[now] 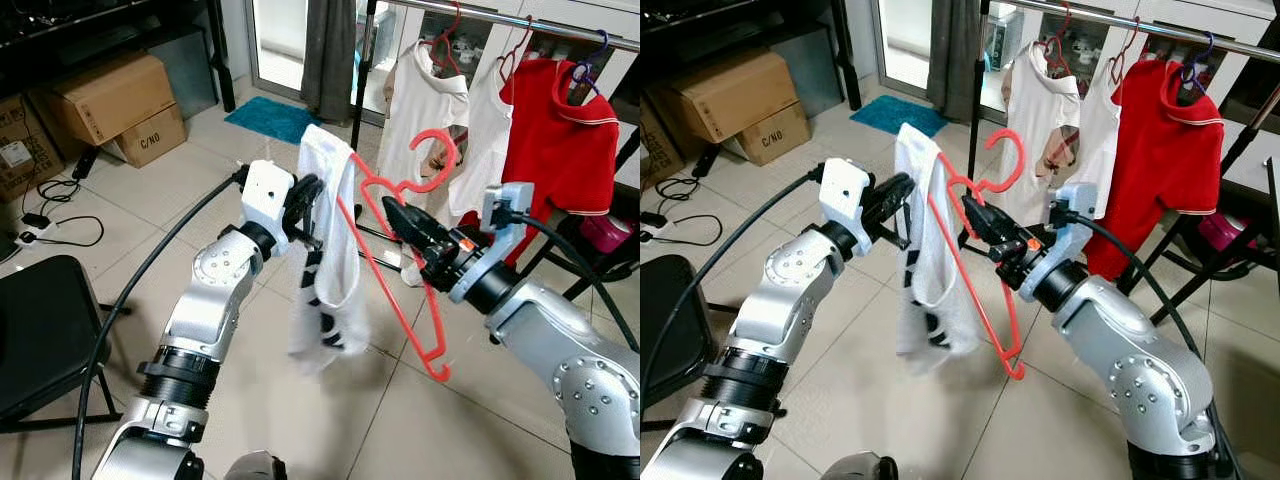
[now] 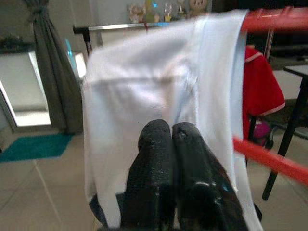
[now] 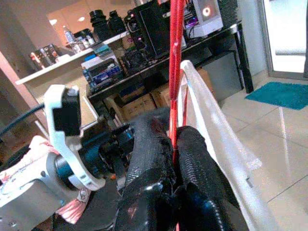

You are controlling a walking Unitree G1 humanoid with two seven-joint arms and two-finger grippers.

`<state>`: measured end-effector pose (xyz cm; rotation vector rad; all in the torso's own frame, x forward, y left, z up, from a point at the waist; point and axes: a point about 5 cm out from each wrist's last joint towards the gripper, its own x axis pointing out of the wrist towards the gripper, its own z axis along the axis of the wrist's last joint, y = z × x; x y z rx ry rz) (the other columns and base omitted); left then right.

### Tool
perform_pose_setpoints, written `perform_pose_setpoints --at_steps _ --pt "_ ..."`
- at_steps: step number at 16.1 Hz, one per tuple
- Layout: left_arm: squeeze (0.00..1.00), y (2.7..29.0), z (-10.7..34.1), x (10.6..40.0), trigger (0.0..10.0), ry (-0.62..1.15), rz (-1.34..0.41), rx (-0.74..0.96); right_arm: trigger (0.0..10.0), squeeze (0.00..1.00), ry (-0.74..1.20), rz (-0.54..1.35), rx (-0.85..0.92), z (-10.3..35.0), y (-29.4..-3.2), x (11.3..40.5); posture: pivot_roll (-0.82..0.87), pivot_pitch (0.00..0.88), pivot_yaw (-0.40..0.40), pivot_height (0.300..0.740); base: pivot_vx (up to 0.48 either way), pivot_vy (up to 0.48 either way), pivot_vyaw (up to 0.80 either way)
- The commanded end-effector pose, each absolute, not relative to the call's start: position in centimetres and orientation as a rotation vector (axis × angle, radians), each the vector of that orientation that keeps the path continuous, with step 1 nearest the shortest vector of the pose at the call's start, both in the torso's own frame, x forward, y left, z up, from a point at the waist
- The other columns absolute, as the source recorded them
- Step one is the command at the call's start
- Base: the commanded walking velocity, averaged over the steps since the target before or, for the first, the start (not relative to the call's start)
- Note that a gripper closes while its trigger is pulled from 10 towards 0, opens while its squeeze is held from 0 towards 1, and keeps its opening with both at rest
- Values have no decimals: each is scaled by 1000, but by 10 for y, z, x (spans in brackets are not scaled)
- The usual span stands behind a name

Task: Hang hanger

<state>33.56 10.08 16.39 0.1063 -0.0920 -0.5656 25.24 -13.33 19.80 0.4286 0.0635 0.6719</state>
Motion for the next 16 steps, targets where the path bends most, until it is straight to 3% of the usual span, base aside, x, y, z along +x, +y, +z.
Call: perform_pose_setpoints --at_steps 1,5,6,7,8,14,15,16 --pt "0 99 170 341 0 -100 -582 118 10000 0 24 685 432 208 -135 254 -48 4 4 740 0 0 0" --pt "0 101 172 342 0 -105 -596 126 10000 0 24 682 433 208 -135 253 -52 9 6 740 0 0 0" --pt "0 99 176 339 7569 -137 -606 109 10000 0 23 682 434 208 -135 253 -52 9 8 740 0 0 0" --pt "0 97 178 337 9922 -153 -620 93 10000 0 23 682 435 208 -135 253 -52 9 9 740 0 0 0" --pt "1000 92 184 329 10000 -227 -662 75 10000 0 23 684 436 208 -134 253 -51 10 11 740 0 0 0" --pt "1000 90 174 331 10000 -182 -626 118 10000 0 24 686 439 208 -134 252 -53 14 16 740 0 0 0" --pt "482 91 172 331 10000 -175 -628 128 10000 0 24 686 439 208 -134 251 -53 14 16 740 0 0 0" --pt "118 91 171 331 10000 -169 -629 134 10000 0 24 686 439 208 -134 251 -55 11 16 740 0 0 0"
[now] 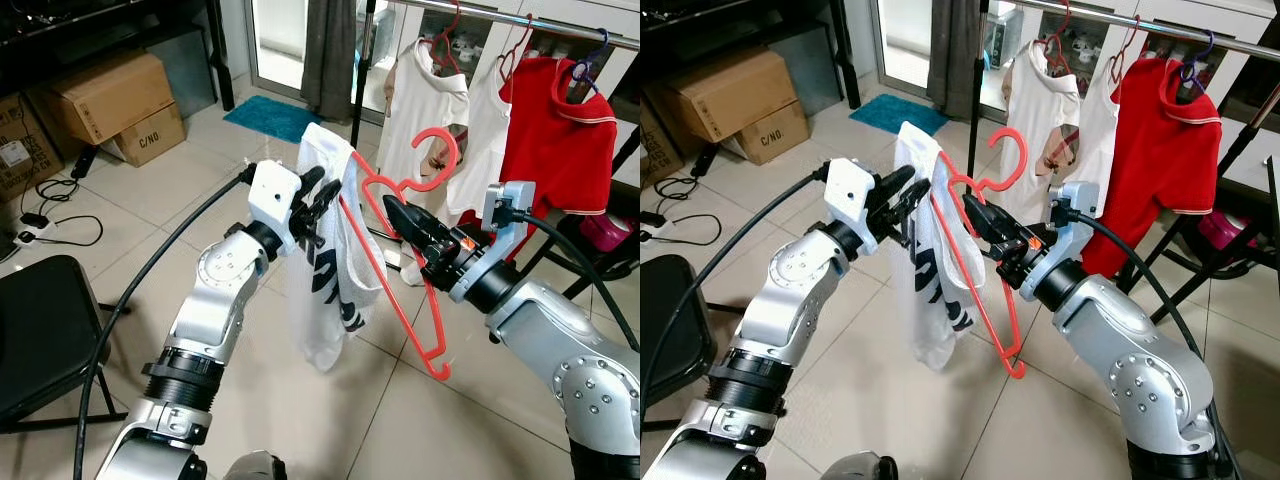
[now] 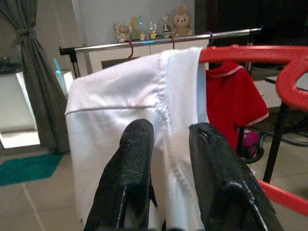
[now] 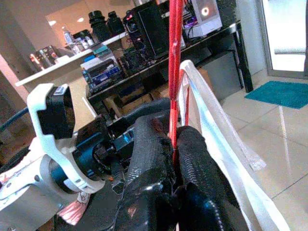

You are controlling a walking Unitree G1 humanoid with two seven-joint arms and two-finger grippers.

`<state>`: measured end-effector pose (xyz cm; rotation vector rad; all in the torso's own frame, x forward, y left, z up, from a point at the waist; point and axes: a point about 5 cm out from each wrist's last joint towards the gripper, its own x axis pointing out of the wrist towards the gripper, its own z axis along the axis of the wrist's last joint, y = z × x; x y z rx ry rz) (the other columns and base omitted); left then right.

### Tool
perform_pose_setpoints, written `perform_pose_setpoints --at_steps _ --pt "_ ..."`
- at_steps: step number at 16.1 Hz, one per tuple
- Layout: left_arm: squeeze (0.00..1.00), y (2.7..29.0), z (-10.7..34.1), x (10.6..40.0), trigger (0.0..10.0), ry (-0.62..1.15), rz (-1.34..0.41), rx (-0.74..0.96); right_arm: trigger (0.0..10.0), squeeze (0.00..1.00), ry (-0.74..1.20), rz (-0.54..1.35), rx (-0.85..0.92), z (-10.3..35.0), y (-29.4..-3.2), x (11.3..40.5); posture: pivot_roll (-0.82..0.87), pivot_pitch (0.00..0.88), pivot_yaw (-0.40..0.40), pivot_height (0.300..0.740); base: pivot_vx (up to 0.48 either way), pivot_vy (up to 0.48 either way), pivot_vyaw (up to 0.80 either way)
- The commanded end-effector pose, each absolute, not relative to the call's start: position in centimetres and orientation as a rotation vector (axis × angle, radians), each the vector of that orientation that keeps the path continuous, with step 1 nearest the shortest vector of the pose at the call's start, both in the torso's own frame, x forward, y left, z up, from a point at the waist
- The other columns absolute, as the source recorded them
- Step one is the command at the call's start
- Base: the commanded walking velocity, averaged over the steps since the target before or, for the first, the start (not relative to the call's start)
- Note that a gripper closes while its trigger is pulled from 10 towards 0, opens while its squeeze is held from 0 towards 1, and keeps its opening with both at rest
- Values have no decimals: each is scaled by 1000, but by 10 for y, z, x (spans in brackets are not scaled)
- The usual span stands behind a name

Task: Hang hanger

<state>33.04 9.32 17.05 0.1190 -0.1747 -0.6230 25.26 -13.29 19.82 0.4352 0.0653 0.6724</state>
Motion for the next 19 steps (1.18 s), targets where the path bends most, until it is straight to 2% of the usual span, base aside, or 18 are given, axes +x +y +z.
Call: perform_pose_setpoints --at_steps 1,8,16,17,18,19 --pt "0 92 169 332 10000 -152 -631 139 10000 0 24 687 439 208 -134 251 -55 11 16 740 0 0 0" --pt "0 80 171 335 10000 -157 -755 136 10000 0 17 695 435 209 -134 252 -61 0 17 740 0 0 0" --pt "0 84 170 344 10000 -129 -706 165 10000 0 13 696 438 209 -134 252 -57 0 19 740 0 0 0" --pt "0 87 170 346 9294 -123 -682 167 10000 0 12 697 439 210 -134 252 -57 0 20 740 0 0 0" --pt "0 89 170 347 2314 -119 -663 167 10000 0 11 697 440 210 -134 253 -56 0 17 740 0 0 0" --pt "0 90 170 348 0 -117 -660 167 10000 0 10 697 440 210 -134 253 -55 0 16 740 0 0 0"
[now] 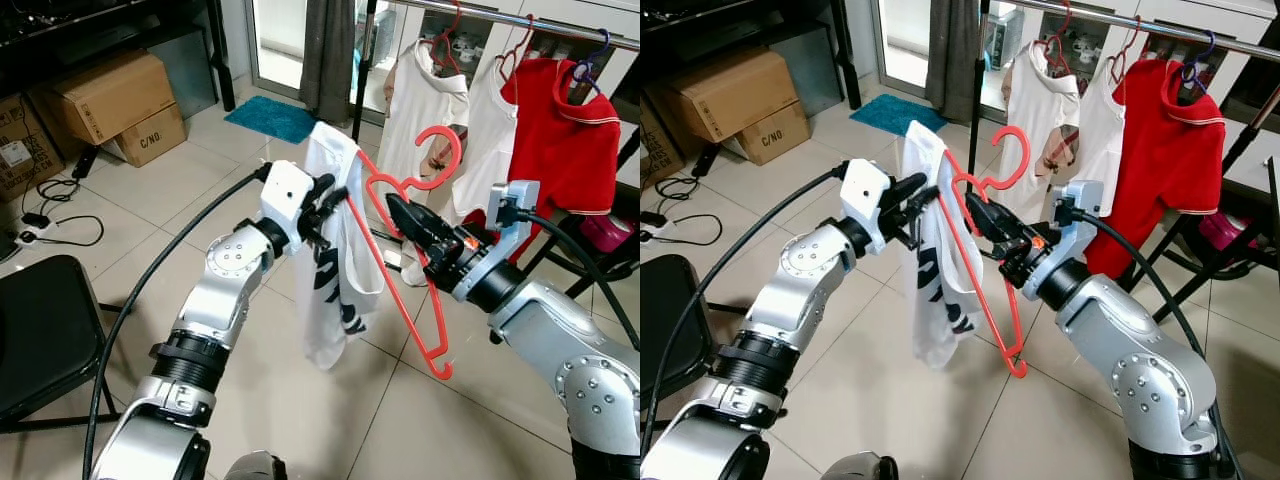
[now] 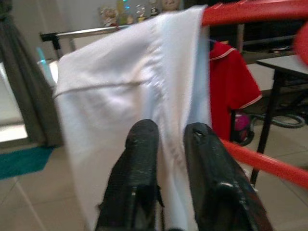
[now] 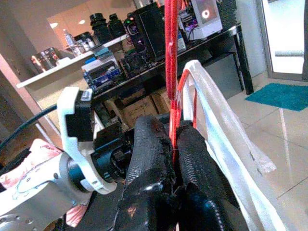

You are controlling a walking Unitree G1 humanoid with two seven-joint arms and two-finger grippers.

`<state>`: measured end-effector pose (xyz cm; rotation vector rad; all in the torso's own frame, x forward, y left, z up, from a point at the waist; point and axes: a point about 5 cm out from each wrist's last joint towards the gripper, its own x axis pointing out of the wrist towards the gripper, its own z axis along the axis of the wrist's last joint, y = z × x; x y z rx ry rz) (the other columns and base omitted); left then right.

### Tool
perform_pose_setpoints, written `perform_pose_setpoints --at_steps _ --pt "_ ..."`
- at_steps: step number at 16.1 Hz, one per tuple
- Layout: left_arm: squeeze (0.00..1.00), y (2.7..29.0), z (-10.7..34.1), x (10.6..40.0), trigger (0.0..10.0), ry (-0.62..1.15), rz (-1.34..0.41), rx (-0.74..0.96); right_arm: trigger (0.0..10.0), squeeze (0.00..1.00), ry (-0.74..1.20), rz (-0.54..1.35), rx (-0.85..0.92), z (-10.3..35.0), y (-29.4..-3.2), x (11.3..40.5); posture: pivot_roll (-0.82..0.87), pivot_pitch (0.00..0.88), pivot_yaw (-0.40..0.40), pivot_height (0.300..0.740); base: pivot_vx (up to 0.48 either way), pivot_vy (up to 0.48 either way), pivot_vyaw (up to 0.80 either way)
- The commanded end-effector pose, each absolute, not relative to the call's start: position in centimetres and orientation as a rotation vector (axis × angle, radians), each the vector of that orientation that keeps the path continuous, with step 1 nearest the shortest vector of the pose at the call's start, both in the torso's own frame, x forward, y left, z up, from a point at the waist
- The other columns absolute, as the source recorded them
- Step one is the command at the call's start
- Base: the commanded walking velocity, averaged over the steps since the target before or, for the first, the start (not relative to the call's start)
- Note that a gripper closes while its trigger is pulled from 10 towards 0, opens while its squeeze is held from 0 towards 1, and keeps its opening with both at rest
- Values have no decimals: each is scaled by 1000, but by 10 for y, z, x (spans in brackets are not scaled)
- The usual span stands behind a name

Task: Hang hanger

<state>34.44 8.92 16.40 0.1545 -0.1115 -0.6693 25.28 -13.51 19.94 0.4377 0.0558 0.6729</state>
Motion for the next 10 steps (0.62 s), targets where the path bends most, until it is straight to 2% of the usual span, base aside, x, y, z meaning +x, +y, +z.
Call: perform_pose_setpoints --at_steps 1,10 --pt "0 90 169 348 0 -116 -662 166 10000 0 10 697 440 210 -135 253 -56 0 16 740 0 0 0" --pt "0 87 166 351 0 -91 -684 157 10000 0 4 689 436 211 -138 255 -63 0 16 740 0 0 0"
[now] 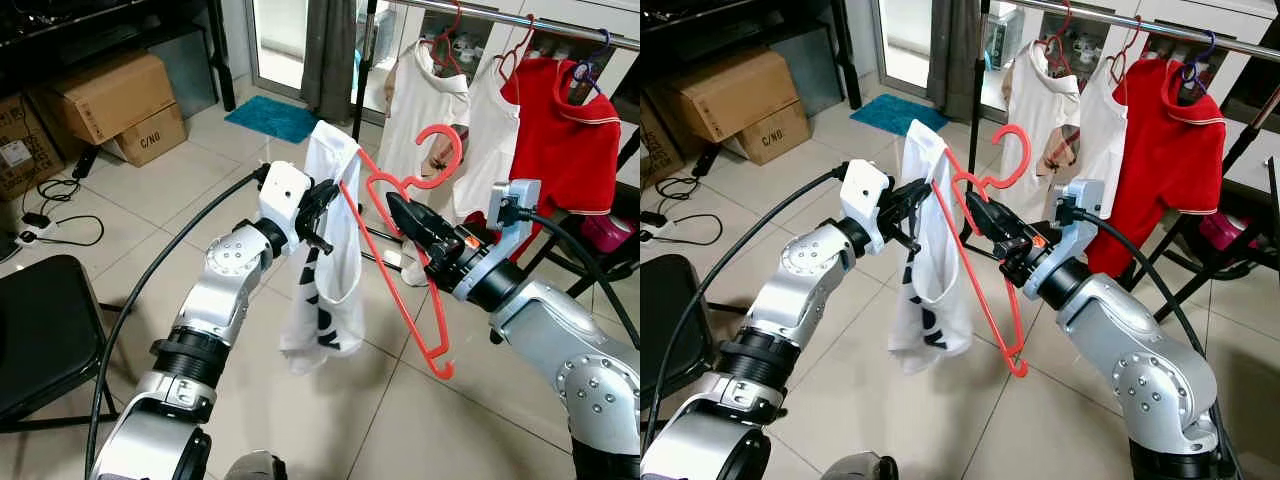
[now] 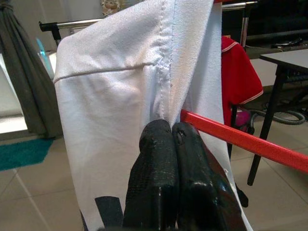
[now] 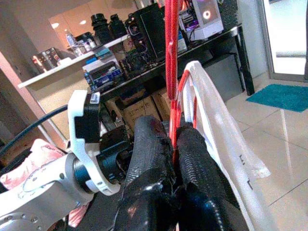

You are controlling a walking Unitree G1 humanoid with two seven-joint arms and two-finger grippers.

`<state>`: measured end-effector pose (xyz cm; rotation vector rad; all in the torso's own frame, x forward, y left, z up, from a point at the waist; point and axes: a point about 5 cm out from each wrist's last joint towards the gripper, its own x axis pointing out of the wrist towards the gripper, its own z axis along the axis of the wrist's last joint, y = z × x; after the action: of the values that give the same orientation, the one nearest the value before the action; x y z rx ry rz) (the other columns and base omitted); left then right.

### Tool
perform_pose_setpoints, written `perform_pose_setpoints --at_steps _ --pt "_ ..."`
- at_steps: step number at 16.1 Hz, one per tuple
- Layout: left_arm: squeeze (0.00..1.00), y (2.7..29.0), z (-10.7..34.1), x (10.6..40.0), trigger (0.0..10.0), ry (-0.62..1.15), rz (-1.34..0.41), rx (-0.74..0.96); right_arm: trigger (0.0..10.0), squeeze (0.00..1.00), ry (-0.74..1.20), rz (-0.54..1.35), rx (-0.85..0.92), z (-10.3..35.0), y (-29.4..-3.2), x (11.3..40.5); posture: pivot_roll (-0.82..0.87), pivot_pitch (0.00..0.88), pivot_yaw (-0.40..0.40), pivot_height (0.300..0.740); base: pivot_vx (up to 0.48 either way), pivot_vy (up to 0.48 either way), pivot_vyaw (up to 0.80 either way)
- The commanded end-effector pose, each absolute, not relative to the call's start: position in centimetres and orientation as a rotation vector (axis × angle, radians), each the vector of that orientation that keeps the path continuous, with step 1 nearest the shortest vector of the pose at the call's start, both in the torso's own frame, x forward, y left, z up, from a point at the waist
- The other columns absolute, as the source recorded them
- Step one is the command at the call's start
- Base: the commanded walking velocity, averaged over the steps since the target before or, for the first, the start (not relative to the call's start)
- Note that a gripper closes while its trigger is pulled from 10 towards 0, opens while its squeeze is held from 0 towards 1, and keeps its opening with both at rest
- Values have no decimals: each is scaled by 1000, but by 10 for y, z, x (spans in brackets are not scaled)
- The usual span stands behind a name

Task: Hang hanger

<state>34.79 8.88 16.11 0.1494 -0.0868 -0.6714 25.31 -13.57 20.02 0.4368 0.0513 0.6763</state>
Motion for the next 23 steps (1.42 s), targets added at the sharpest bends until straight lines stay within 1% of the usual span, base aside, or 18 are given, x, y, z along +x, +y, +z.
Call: perform_pose_setpoints --at_steps 1,4,9,13,15,21,23 --pt "0 88 166 352 0 -91 -680 155 10000 0 3 688 436 211 -138 255 -64 0 18 740 0 0 0" --pt "0 89 169 352 0 -103 -679 161 10000 0 12 681 413 210 -139 255 -67 0 19 740 0 0 0" --pt "0 94 184 348 0 -89 -705 263 10000 0 75 648 308 198 -139 254 -67 0 19 740 0 0 0" --pt "0 101 194 347 0 -16 -755 405 10000 0 126 668 228 189 -136 252 -67 0 18 740 0 0 0" --pt "0 101 196 347 0 21 -781 432 10000 0 133 697 213 188 -134 249 -72 0 22 740 0 0 0" --pt "0 98 198 336 0 122 -916 420 10000 0 232 864 118 175 -122 233 -73 0 21 740 0 0 0" --pt "0 96 198 332 0 144 -942 413 10000 0 228 878 121 175 -122 232 -70 0 21 740 0 0 0"
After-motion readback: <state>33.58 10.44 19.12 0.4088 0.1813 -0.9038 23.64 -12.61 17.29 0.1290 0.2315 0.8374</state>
